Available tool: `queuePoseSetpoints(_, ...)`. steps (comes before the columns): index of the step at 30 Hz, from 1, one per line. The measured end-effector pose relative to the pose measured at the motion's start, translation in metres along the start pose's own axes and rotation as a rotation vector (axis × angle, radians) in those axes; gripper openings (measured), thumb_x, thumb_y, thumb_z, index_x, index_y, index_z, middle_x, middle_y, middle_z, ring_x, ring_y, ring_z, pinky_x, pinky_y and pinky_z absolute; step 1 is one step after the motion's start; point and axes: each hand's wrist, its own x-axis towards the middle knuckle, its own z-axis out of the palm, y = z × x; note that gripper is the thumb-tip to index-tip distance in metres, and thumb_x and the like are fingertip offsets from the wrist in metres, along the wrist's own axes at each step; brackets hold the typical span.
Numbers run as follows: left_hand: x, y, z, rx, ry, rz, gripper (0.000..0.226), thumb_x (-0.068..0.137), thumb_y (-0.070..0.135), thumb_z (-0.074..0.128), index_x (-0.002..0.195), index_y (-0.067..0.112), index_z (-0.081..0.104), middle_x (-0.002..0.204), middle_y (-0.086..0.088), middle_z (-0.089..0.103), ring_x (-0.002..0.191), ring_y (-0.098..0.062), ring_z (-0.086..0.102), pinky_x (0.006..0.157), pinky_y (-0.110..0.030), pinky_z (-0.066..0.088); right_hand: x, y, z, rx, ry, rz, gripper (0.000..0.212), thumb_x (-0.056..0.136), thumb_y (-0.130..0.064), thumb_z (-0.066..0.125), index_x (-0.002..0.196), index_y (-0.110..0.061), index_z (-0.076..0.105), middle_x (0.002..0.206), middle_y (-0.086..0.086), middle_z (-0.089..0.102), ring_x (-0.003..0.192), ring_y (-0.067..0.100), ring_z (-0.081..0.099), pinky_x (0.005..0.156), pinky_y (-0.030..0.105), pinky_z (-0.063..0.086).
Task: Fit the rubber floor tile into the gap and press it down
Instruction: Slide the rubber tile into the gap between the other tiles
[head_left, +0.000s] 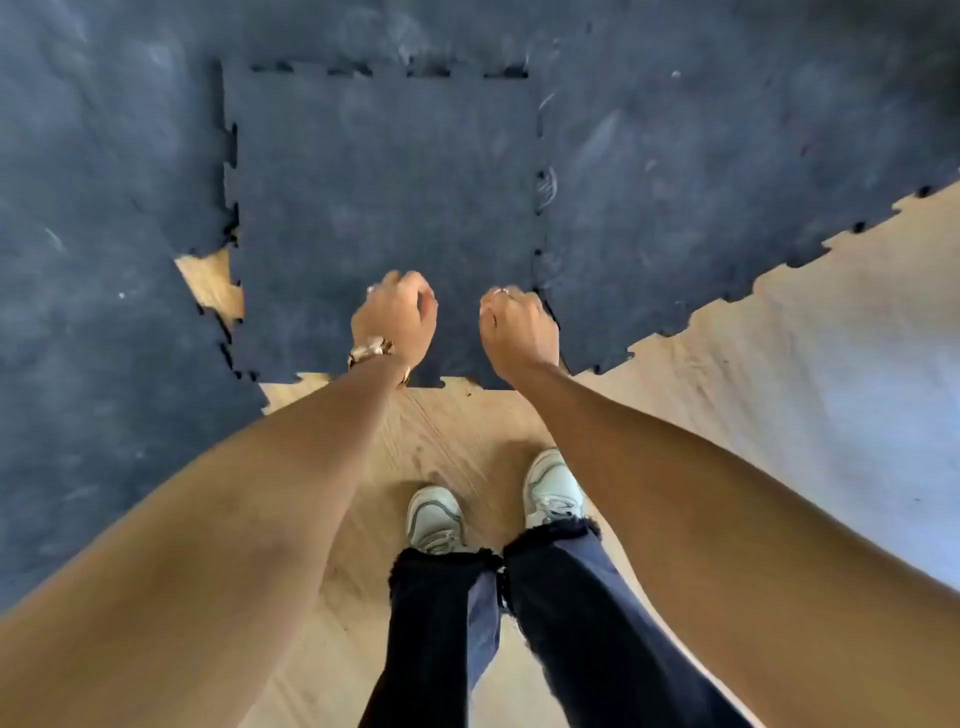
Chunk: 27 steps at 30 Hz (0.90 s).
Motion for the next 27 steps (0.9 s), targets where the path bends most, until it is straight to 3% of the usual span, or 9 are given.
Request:
queuePoseSetpoints(2,0.029,-0.019,0.032,-0.005,0.048,0.021,0.023,0.096,0.018,0.045,0.105,0.011,0.065,0.118,-0.010,0.058,0.106,-0.034,0.053,0.074,-0.041,0.046,0.025,0.011,0.038,0.084,-0.014,0.013,0.029,0.100,-0.010,0.036,0.111,-0.004,0.062,0.125,0.007,0.054,0.113,0.030,0.048,0.086,0.044,0.046)
queuePoseSetpoints(5,0.075,-0.051,0.076,-0.006,0.125,-0.056,0.026,0.095,0.017,0.043,0.110,0.008,0.063,0.130,-0.012,0.052,0.115,-0.036,0.049,0.086,-0.043,0.046,0.065,0.032,0.088,0.024,-0.007,-0.058,0.033,0.100,-0.011,0.038,0.126,-0.003,0.057,0.146,0.006,0.039,0.134,0.026,0.035,0.104,0.040,0.039)
queuePoseSetpoints(8,0.115,-0.073,0.109,0.124,0.229,-0.088,0.043,0.098,0.027,0.038,0.137,0.011,0.044,0.157,-0.013,0.026,0.144,-0.036,0.024,0.113,-0.042,0.026,0.105,0.041,0.114,-0.080,0.110,-0.170,0.046,0.102,-0.021,0.039,0.144,-0.003,0.037,0.159,0.011,0.022,0.148,0.028,0.014,0.121,0.040,0.013)
queuePoseSetpoints(10,0.135,-0.080,0.126,0.137,0.243,-0.090,0.057,0.100,0.033,0.030,0.150,0.007,0.025,0.162,-0.014,0.010,0.149,-0.034,0.006,0.121,-0.046,0.009,0.131,0.044,0.125,-0.188,0.151,-0.157,0.059,0.103,-0.033,0.034,0.152,-0.002,0.018,0.162,0.013,0.011,0.150,0.028,0.005,0.123,0.041,0.002)
queuePoseSetpoints(13,0.152,-0.092,0.145,0.214,0.305,-0.022,0.067,0.101,0.042,0.024,0.155,0.007,0.009,0.163,-0.016,0.005,0.150,-0.033,0.002,0.121,-0.050,0.001,0.145,0.048,0.144,-0.337,0.271,-0.197,0.067,0.102,-0.041,0.026,0.152,0.000,0.011,0.161,0.017,0.011,0.150,0.030,0.007,0.122,0.045,0.001)
queuePoseSetpoints(20,0.153,-0.091,0.144,0.249,0.279,-0.024,0.072,0.098,0.044,0.028,0.155,0.005,0.007,0.163,-0.017,0.003,0.150,-0.034,-0.001,0.120,-0.056,0.006,0.147,0.050,0.148,-0.342,0.264,-0.199,0.071,0.099,-0.039,0.030,0.152,0.002,0.007,0.161,0.019,0.003,0.150,0.031,0.000,0.121,0.049,0.001)
queuePoseSetpoints(27,0.157,-0.099,0.152,0.248,0.331,0.018,0.072,0.097,0.048,0.021,0.154,0.004,0.015,0.163,-0.016,0.007,0.150,-0.035,0.007,0.118,-0.058,0.014,0.147,0.056,0.154,-0.284,0.265,-0.240,0.064,0.101,-0.039,0.024,0.151,0.000,0.021,0.160,0.020,0.015,0.148,0.034,0.017,0.120,0.050,0.009)
